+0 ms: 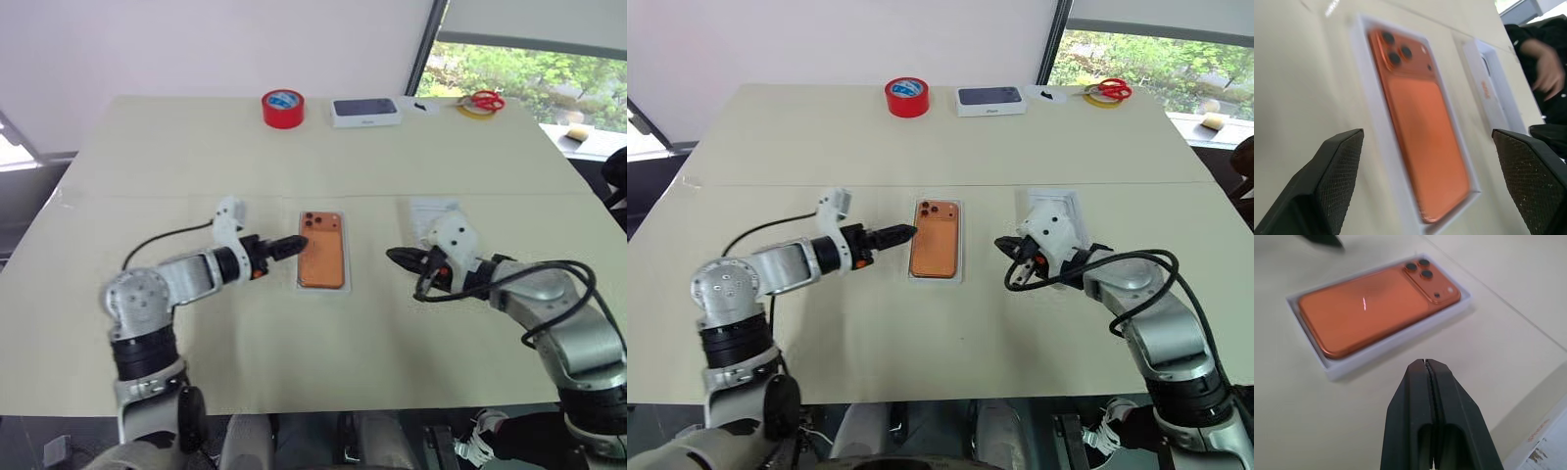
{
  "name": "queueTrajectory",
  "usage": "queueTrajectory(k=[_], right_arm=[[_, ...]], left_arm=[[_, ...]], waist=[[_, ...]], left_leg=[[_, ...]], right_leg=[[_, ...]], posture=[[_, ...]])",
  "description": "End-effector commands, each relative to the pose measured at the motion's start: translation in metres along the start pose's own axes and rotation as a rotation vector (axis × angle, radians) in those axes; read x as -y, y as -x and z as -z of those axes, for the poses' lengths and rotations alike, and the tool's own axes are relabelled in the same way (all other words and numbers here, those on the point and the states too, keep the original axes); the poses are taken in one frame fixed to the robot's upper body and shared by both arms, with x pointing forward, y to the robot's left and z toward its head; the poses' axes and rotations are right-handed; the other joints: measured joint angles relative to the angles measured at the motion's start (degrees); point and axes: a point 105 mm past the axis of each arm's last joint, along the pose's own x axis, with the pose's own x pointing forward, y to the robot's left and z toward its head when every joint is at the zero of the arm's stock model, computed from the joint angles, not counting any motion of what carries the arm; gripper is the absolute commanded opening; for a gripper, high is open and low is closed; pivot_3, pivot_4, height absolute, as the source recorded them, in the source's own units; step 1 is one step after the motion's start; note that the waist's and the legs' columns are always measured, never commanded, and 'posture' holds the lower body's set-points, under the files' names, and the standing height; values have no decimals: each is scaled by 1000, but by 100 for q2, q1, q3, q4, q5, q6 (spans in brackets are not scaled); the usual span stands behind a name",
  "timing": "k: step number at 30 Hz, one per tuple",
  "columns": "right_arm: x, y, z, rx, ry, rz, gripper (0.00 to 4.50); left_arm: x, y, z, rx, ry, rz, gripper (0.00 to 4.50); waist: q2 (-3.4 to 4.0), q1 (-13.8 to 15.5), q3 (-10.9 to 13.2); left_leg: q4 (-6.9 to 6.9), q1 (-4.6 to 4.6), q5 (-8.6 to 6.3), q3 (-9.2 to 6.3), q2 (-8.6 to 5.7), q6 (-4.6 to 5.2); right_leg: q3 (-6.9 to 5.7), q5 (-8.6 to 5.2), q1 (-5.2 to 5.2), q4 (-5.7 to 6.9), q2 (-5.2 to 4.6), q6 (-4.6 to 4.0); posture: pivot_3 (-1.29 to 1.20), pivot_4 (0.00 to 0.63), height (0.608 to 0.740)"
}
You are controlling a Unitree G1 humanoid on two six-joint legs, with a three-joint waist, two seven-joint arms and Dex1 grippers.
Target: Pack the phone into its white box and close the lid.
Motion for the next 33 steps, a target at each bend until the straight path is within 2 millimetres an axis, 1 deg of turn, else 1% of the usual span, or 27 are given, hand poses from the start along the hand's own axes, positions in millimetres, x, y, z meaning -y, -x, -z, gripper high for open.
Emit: queueTrajectory(k=[1,2,3,6,7,11,14,16,18,21,24,27,30,31,33], right_arm=[[13,-7,-5,-14,14,67,0],[14,-10,-4,-30,3,77,0],[15,-15,-3,-44,1,83,0],[9,-29,1,-92,36,80,0],[8,-32,3,-105,47,81,0],[8,-52,9,-155,51,128,0],[2,-64,6,-152,45,114,0],[-3,-72,2,-145,45,96,0],[-8,-77,-1,-141,49,80,0],[-13,-79,-2,-140,55,63,0],[-16,-77,-2,-141,56,50,0],[-13,-67,3,-160,68,55,0],[-5,-46,13,-199,66,83,0],[-3,-40,17,-211,65,90,0],[-1,-27,24,-237,61,100,0]], left_arm=[[0,6,-23,101,-156,-29,3010],[-3,6,-26,108,-210,-52,2494],[-7,4,-24,91,-276,-83,1978],[-15,-9,-5,-8,-471,-131,368],[-16,-13,-1,-24,-503,-128,62],[-8,-37,8,-57,-571,-106,62],[-4,-50,20,-110,-665,-94,62],[1,-58,28,-143,-695,-74,62],[5,-64,34,-164,-698,-54,62],[15,-70,40,-174,-695,-1,62],[28,-77,45,-183,-655,68,62],[46,-82,54,-210,-669,158,62],[67,-93,72,-253,-662,255,62],[74,-97,77,-265,-659,282,62],[88,-105,87,-283,-651,338,62]], waist=[[-1,3,0],[0,-1,0],[0,2,0],[5,10,-2],[4,12,-2],[5,1,-2],[5,-2,-1],[5,-2,-1],[6,8,-1],[6,13,-2],[8,18,-3],[8,32,-3],[9,114,-3],[10,173,-4],[11,192,-5]], left_leg=[[0,-1,0,-1,0,0],[1,-2,0,-1,0,0],[0,-1,0,1,0,0],[-4,-1,0,4,0,0],[-5,-2,0,6,0,0],[-1,-7,0,6,1,1],[-2,-8,0,7,2,1],[-3,-9,1,9,2,1],[-2,-9,1,10,2,1],[3,-9,0,10,1,3],[5,-8,0,8,1,3],[6,-8,-1,7,0,4],[8,-8,-3,9,-2,8],[9,-8,-4,9,-3,8],[15,-8,-7,8,-4,13]], right_leg=[[0,0,-1,0,0,0],[0,0,-1,0,0,0],[0,0,-1,0,0,0],[0,0,-4,-1,0,-1],[0,0,-4,-2,-1,-1],[0,0,-9,-1,-1,-1],[0,0,-12,1,1,-1],[2,0,-14,1,2,0],[2,0,-15,3,2,0],[1,0,-10,3,-1,1],[0,0,-8,3,-1,1],[0,0,-6,3,-2,1],[0,-1,-4,1,-4,3],[0,-1,-3,1,-4,3],[-1,-1,1,-1,-5,3]], posture=[[0,150,730],[0,150,730],[0,150,730],[0,150,730],[0,150,730],[0,150,730],[0,150,730],[0,150,730],[0,150,730],[0,150,730],[0,150,730],[0,150,730],[0,150,730],[0,150,730],[0,150,730]])
